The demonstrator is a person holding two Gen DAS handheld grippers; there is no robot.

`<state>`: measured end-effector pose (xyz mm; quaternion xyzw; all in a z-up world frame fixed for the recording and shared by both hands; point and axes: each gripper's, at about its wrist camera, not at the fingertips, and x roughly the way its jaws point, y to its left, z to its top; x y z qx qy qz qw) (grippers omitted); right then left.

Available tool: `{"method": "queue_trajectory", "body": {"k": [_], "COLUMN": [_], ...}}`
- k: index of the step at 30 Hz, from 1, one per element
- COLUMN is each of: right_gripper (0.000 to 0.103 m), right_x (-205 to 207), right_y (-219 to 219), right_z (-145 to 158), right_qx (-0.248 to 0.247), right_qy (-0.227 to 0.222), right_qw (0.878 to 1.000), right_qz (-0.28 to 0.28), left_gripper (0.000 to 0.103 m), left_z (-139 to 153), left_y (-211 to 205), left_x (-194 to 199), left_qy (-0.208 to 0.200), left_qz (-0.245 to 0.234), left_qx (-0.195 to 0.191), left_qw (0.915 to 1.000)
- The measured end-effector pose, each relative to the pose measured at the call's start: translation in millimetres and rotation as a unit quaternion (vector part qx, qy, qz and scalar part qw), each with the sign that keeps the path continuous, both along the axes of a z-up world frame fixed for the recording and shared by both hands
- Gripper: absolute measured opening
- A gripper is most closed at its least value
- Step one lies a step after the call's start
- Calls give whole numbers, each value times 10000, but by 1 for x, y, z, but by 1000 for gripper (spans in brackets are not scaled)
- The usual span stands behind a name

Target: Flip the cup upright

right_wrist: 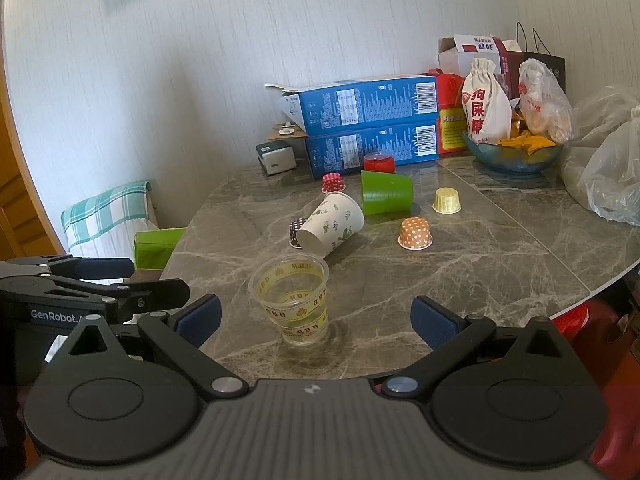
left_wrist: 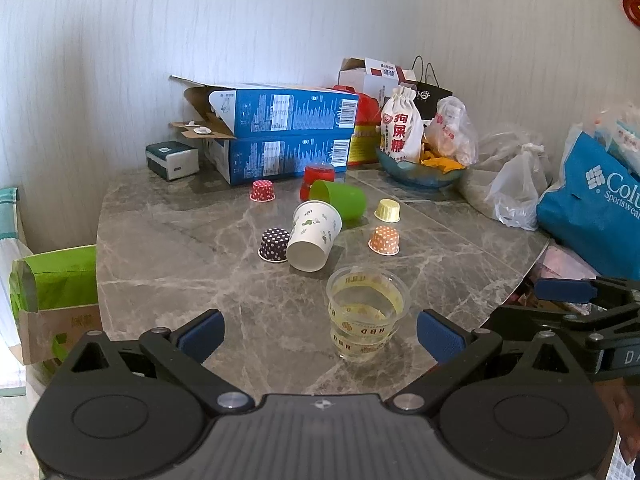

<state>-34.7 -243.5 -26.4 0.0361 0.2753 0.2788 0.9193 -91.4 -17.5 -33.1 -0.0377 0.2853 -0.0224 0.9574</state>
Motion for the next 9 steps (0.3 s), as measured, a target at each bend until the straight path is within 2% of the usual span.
{"method": "queue_trajectory", "body": {"k": [9], "right_gripper": [102], "right_x": [1], "right_y": [0], "right_z": [-1], "right_qx": [-10], "right_qy": [-2], "right_qw": [10000], "right_qz": [2], "left_gripper": [103], "left_z": [-3], "left_y": [-7], "left_x": [-1], "left_qy": [-143], "left_qz": [-18], "left_qx": [198], "left_qw": [9997]}}
